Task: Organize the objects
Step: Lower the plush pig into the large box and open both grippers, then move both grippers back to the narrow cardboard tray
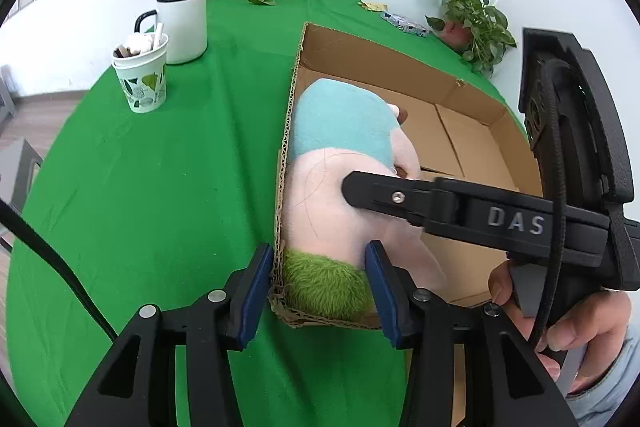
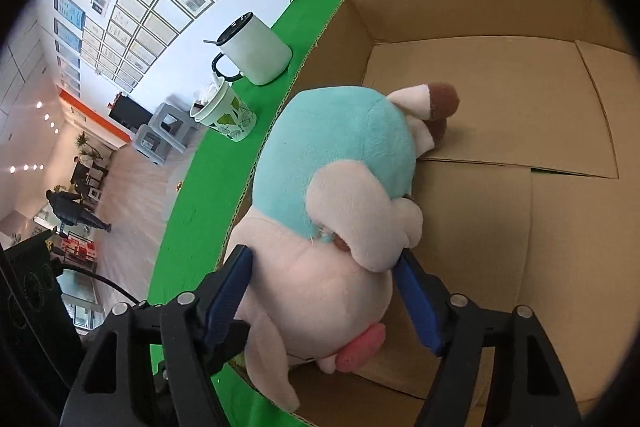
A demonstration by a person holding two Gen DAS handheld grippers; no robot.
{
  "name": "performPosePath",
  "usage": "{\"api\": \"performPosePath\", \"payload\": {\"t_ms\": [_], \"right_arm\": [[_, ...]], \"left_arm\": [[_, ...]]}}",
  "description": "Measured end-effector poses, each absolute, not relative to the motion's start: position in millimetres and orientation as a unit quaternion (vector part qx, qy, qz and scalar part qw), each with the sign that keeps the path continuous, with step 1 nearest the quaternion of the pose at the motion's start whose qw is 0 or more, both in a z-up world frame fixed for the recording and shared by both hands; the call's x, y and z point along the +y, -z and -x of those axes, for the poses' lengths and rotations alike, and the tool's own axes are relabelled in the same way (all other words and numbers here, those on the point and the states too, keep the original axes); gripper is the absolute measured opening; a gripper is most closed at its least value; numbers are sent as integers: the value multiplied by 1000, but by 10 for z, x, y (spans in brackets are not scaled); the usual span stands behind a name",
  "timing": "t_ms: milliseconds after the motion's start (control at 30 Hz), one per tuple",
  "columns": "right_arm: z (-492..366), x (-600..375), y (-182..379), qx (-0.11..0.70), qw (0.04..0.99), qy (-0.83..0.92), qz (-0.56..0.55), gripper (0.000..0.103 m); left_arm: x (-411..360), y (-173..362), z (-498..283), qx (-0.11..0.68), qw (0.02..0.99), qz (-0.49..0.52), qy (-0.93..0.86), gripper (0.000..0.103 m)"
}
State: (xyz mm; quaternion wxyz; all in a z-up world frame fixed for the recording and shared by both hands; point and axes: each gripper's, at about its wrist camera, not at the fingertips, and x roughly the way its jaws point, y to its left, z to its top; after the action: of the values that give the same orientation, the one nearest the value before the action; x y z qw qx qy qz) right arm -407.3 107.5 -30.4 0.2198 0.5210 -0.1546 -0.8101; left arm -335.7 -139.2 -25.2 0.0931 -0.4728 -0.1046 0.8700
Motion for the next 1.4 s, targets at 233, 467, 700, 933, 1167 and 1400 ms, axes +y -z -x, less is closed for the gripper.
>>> {"api": "performPosePath", "payload": {"t_ms": [233, 467, 700, 933, 1167, 1400], "right_arm": [[4035, 1137, 305, -147, 225, 822, -502, 74], [3498, 1337, -334, -97, 179, 879, -431, 79], [2561, 1719, -688, -46, 85, 939, -330, 81], [1995, 2072, -437, -47, 30, 942, -332, 75], [1601, 2191, -81, -35, -19, 933, -358, 12], [1283, 2071, -117, -31, -17, 946, -321, 83]], "left_arm": [[-1344, 219, 3304, -99, 77, 463, -877, 45], [-1190, -280, 2770, -64, 41, 375, -924, 67], [-629, -769, 1882, 19, 9, 245, -969, 100], [-207, -755, 1404, 18, 26, 255, -966, 100], [-114, -438, 1217, 36, 72, 293, -953, 31], [-194, -298, 1017, 42, 22, 317, -947, 88]]}}
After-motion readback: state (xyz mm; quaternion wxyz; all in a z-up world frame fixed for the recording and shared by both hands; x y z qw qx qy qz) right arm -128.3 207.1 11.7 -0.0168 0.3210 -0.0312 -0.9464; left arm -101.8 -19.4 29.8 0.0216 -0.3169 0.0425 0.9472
